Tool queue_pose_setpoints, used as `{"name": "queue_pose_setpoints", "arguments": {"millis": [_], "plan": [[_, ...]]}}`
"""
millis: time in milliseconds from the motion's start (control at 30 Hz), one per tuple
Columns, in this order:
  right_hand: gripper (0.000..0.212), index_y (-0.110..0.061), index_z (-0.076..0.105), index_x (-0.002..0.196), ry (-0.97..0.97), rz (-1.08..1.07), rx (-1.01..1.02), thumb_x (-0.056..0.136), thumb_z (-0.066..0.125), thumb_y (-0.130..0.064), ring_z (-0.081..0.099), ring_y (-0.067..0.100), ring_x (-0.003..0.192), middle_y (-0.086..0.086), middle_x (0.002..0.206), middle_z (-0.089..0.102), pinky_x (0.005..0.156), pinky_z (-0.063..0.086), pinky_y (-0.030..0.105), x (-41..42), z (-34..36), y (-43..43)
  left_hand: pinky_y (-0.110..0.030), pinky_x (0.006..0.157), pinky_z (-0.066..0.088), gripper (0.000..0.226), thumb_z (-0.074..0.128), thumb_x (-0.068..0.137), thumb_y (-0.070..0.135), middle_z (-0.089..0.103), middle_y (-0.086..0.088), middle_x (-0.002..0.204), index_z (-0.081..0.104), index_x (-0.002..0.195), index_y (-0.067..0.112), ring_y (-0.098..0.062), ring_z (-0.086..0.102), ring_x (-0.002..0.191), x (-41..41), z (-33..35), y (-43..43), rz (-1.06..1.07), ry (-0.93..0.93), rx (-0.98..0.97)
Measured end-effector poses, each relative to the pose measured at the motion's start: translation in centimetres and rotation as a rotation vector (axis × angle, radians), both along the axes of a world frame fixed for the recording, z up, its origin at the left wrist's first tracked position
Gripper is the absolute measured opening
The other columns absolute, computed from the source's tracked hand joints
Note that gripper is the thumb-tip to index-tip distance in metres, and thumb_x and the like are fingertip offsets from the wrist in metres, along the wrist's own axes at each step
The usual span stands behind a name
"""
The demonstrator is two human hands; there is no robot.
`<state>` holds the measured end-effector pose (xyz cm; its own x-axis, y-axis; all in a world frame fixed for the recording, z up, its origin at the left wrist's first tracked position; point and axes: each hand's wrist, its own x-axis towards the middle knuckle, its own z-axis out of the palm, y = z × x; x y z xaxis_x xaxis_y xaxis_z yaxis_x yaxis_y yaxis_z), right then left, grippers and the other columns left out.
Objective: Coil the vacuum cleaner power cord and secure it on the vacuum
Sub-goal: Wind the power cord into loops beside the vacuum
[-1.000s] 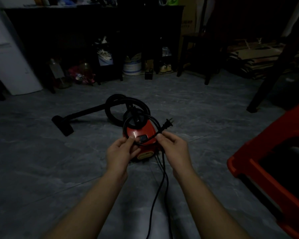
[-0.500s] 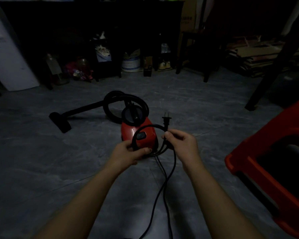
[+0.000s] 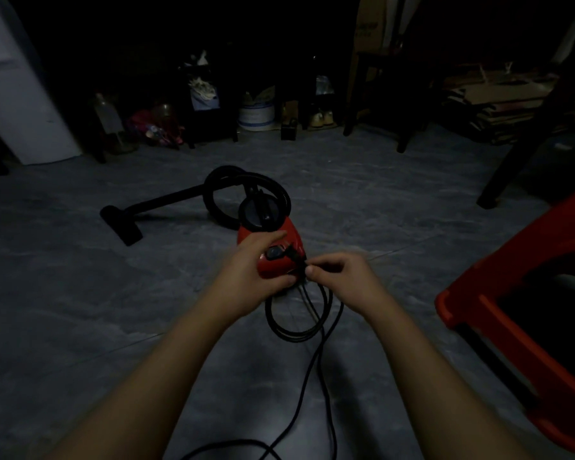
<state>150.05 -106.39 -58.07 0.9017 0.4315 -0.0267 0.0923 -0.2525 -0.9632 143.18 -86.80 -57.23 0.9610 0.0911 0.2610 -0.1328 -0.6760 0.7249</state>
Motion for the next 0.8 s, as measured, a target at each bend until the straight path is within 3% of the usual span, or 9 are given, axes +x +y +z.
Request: {"name": "queue_pose_setpoints", "arguments": {"millis": [100,200,300,467,633,800], "plan": [[0.016,-0.013,0.078,0.101,-0.028,0.088,-0.041,0.086,0.074,-0.015,0.071,0.007,0.092,-0.002,0.095,0.077,0.084,0.055,0.018,-0.4,0.4,0.1,-0.032,0.102,0.048,0.068,0.084,0.074,0.037,0.055,0.008,0.132,0.056,0.135,0.025,-0.007,0.054,0.12,-0.2,0.0,-0.3,-0.042,-0.058,0.176],[0.011,-0.02,0.079,0.096,-0.037,0.103,-0.054,0.085,0.075,-0.019,0.071,0.002,0.087,-0.008,0.089,0.077,0.08,0.053,0.017,-0.7,0.5,0.2,-0.033,0.091,0.052,0.051,0.083,0.074,0.038,0.06,0.008,0.119,0.064,0.119,0.022,-0.008,0.058,0.108,-0.4,0.1,0.1,-0.022,-0.113,0.241],[0.006,-0.021,0.079,0.089,-0.036,0.085,-0.05,0.085,0.075,-0.02,0.072,0.004,0.086,-0.007,0.086,0.077,0.083,0.055,0.023,-0.7,0.6,0.4,-0.032,0.08,0.052,0.038,0.078,0.077,0.046,0.059,0.01,0.107,0.062,0.103,0.024,-0.008,0.055,0.097,-0.7,0.6,0.2,-0.029,-0.148,0.403],[0.007,-0.023,0.079,0.088,-0.019,0.145,-0.067,0.086,0.074,-0.018,0.072,0.008,0.09,-0.006,0.089,0.078,0.09,0.057,0.032,-0.9,0.7,0.7,-0.034,0.071,0.051,0.025,0.067,0.087,0.046,0.065,0.008,0.094,0.07,0.098,0.024,-0.01,0.058,0.087,-1.2,0.8,-0.2,-0.117,-0.18,0.548],[0.01,-0.017,0.078,0.096,-0.04,0.091,-0.023,0.088,0.072,-0.018,0.071,0.005,0.089,-0.005,0.09,0.077,0.086,0.056,0.026,-0.7,0.8,1.0,-0.035,0.067,0.056,0.027,0.07,0.082,0.047,0.073,0.007,0.089,0.072,0.101,0.029,-0.009,0.068,0.079,-1.3,0.9,0.1,0.028,-0.106,0.413],[0.011,-0.018,0.075,0.095,-0.016,0.029,0.019,0.094,0.064,-0.018,0.069,0.0,0.079,-0.007,0.085,0.074,0.074,0.052,0.017,-0.3,0.5,0.4,-0.027,0.077,0.058,0.026,0.081,0.077,0.035,0.075,0.008,0.09,0.077,0.1,0.024,-0.003,0.068,0.082,-0.9,0.5,0.5,0.27,-0.05,0.036]]}}
